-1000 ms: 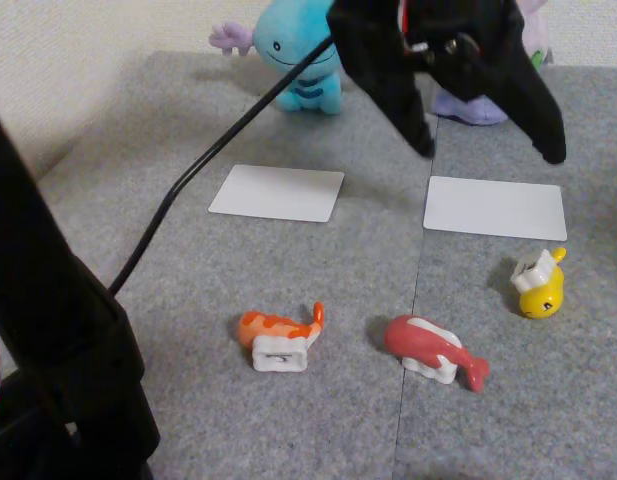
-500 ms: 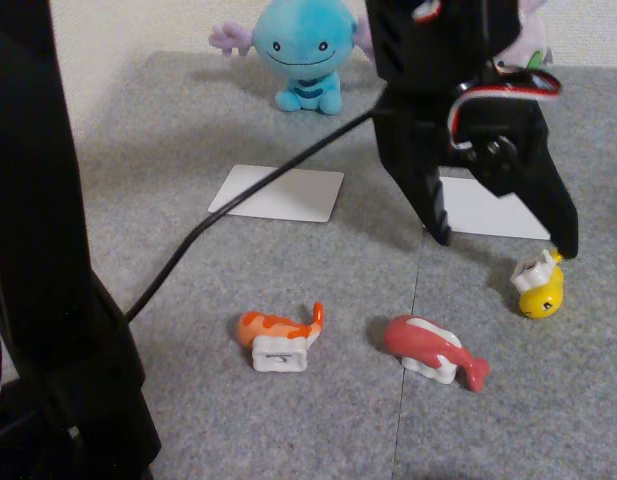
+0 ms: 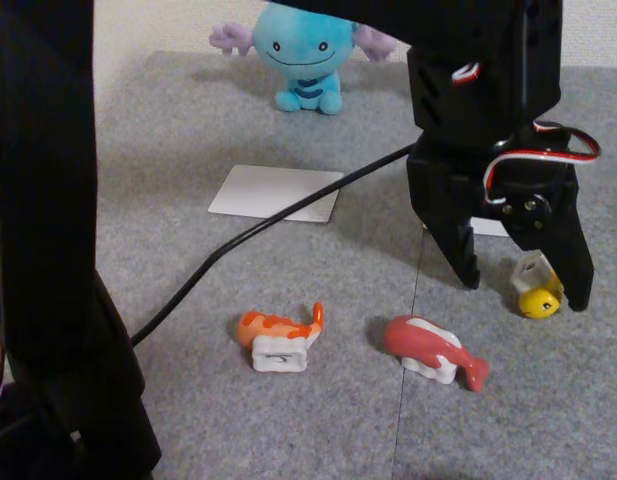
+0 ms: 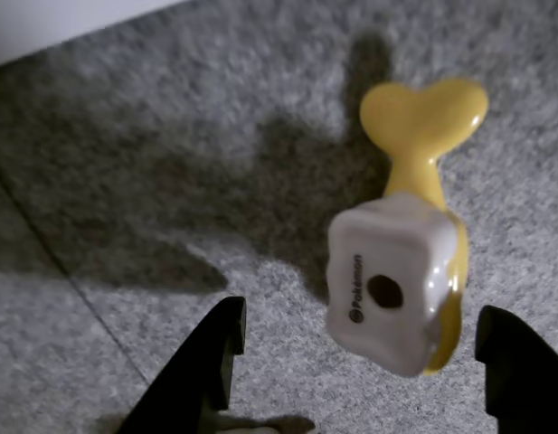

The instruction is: Wooper wants to eat egg sudhi, and Goomy wants to eat shrimp sushi

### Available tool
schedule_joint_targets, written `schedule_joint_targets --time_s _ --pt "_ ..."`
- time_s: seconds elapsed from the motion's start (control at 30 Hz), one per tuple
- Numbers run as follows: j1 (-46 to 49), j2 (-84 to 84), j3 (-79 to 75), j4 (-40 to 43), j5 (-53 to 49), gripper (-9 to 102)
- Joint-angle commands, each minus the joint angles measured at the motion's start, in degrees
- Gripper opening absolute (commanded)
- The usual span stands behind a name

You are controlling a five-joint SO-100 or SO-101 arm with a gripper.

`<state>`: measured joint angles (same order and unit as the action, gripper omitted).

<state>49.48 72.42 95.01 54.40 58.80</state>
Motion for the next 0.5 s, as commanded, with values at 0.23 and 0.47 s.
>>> schedule_joint_targets --time_s 0.23,0.47 --pt "1.0 0.6 -2.5 -1.1 -1.5 19" --pt "1.1 -0.1 -2.5 -1.1 -1.6 19"
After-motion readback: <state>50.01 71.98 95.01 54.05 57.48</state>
